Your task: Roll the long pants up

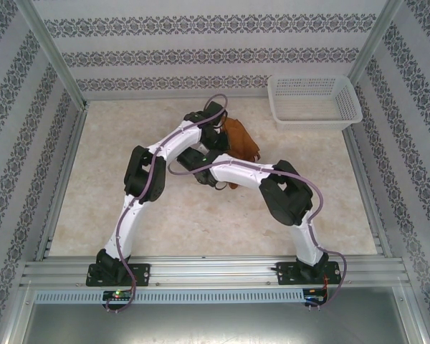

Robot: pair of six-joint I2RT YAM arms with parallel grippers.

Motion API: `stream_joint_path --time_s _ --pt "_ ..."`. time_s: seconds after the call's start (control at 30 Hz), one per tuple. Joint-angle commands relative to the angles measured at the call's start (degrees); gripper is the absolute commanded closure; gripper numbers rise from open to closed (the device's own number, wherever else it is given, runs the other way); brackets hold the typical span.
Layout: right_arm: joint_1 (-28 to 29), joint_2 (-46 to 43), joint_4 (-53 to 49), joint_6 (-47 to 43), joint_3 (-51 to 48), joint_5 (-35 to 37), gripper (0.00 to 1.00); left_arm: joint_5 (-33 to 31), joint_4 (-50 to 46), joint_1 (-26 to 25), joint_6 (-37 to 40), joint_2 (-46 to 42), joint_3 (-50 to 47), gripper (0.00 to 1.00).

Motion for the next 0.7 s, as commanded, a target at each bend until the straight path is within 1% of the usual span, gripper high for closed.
stream_joint_path --time_s 0.0,0.03,0.07,0.1,0.13,0.17,0.27,0.37,0.5,0.6,0.67 --pt "-9.1 -2.6 -0.9 5.7 -5.2 -4.4 1.0 6.4 -9.6 0.3 -1.5 -5.3 -2.0 1.0" --pt "-9.5 -4.3 -0.7 6.5 -6.4 -5.1 1.0 6.8 -9.2 0.5 -1.9 -5.3 -1.9 0.83" --pt "-9.9 -5.7 -0.4 7.4 -7.5 -6.2 1.0 7.0 -8.7 0.9 -2.2 -5.3 -1.8 0.57" --pt "-10.2 -7.8 -0.2 8.4 -8.7 -7.7 1.0 6.7 -8.2 1.3 -2.9 -5.5 -1.5 0.25" --pt "-10.4 -9.7 0.1 9.9 -9.7 -9.1 1.0 5.8 -8.2 2.0 -3.8 -5.6 -0.5 0.02" --pt "-10.7 -11.3 0.2 11.3 -10.6 -10.3 1.0 5.1 -8.3 2.6 -4.3 -5.6 0.4 0.0" --pt "-12.4 -16.1 1.5 16.0 -13.5 -16.3 1.0 4.2 -8.4 5.0 -5.5 -5.2 4.5 0.0" --pt "-15.9 -20.0 3.8 20.0 -16.2 -23.2 1.0 4.3 -10.6 6.8 -5.5 -4.0 9.3 0.0" --pt "-23.7 -22.0 7.5 25.0 -18.9 -36.3 1.0 4.3 -11.6 8.3 -5.2 -4.2 10.9 0.0" --pt "-30.1 -20.7 11.1 29.0 -20.2 -49.2 1.0 4.9 -10.5 8.4 -5.3 -5.1 8.7 0.0" --pt "-32.8 -18.9 12.8 31.0 -20.1 -56.2 1.0 6.0 -8.9 8.4 -5.9 -5.6 6.3 0.0"
